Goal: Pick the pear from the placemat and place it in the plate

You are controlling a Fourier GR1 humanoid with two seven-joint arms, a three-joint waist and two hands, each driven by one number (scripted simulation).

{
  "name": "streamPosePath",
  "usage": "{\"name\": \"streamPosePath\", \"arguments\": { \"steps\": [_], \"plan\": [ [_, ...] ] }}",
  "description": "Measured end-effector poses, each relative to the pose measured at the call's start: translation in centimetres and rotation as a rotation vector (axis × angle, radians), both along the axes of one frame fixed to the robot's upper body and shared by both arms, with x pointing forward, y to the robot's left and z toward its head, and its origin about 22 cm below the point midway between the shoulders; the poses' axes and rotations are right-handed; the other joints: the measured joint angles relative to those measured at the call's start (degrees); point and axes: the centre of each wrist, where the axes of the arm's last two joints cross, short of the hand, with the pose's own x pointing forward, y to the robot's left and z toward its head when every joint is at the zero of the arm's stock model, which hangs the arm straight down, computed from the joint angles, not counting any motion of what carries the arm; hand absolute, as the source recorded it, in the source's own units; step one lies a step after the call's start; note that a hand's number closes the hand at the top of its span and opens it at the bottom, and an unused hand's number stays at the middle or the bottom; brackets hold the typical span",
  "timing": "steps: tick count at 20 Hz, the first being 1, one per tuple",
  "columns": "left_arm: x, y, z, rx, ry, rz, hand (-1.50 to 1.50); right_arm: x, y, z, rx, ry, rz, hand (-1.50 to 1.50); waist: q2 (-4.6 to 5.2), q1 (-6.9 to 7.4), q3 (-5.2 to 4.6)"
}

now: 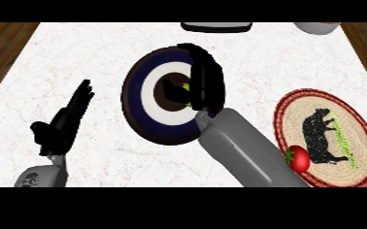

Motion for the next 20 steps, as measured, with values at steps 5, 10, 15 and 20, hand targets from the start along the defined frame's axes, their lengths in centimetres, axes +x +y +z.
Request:
{"name": "streamPosePath", "arguments": {
  "steps": [5, 10, 15, 20],
  "plan": [
    [-0.2, 0.0, -0.2, 0.000, -0.003, 0.006, 0.00, 1.1, -0.1, -0.3, 0.117, -0.013, -0.024, -1.50, 0.07, 0.05, 0.02],
    [-0.3, 0.4, -0.3, 0.000, 0.001, 0.009, 0.00, 0.7, -1.3, 0.4, 0.316, -0.102, -0.057, -1.50, 0.03, -0.39, 0.07],
    [-0.5, 0.6, -0.3, 0.006, 0.001, 0.020, 0.00, -1.3, -4.8, -0.6, 0.510, -0.142, -0.079, -1.50, 0.03, -1.11, 0.16],
    [-1.1, 0.7, -0.6, -0.001, 0.001, 0.027, 0.00, -3.3, -10.1, -3.6, 0.595, -0.175, -0.067, -1.50, -0.04, -1.39, 0.18]
  ]
}}
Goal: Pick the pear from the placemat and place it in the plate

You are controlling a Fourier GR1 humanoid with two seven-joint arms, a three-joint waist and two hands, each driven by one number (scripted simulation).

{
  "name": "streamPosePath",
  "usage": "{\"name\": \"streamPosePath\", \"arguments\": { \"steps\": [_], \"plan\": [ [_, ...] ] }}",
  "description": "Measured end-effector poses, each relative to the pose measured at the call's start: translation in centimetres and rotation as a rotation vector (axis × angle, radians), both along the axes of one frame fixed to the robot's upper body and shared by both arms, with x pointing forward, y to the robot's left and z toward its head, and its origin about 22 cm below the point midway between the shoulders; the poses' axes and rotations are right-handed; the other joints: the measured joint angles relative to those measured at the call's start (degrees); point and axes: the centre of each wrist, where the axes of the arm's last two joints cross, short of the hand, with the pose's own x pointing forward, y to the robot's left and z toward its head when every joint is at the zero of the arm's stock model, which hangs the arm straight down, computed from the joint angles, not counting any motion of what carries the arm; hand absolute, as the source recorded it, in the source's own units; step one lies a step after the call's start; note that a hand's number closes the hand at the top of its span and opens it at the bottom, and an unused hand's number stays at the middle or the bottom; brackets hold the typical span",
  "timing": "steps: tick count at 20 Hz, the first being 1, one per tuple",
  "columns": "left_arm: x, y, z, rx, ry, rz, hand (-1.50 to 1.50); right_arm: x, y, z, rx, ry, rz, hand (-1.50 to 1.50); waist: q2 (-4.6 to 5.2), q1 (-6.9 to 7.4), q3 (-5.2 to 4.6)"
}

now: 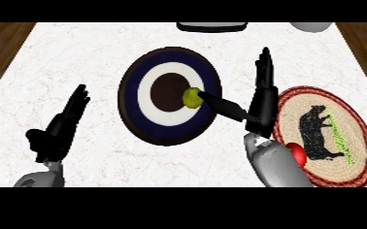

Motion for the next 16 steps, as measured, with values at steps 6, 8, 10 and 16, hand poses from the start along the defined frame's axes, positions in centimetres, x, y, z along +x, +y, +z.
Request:
{"name": "streamPosePath", "arguments": {
  "steps": [6, 8, 10, 16],
  "plan": [
    [0.2, 0.2, 0.4, -0.001, 0.003, 0.010, 0.00, -2.4, -7.3, -5.0, -0.015, -0.036, 0.068, -1.50, -0.13, -0.30, -0.05],
    [0.2, -0.1, 0.2, -0.004, 0.010, 0.007, 0.00, -3.0, -9.2, -6.4, -0.020, -0.048, 0.092, -1.50, -0.17, -0.31, -0.08],
    [-0.2, 0.4, 0.0, -0.003, 0.004, 0.005, 0.00, -2.9, -10.5, -7.6, -0.032, -0.051, 0.107, -1.50, -0.20, -0.24, -0.11],
    [-0.6, 0.3, 0.5, -0.002, 0.007, 0.003, 0.00, -2.6, -13.3, -10.3, -0.067, -0.050, 0.127, -1.50, -0.39, -0.08, -0.35]
  ]
}}
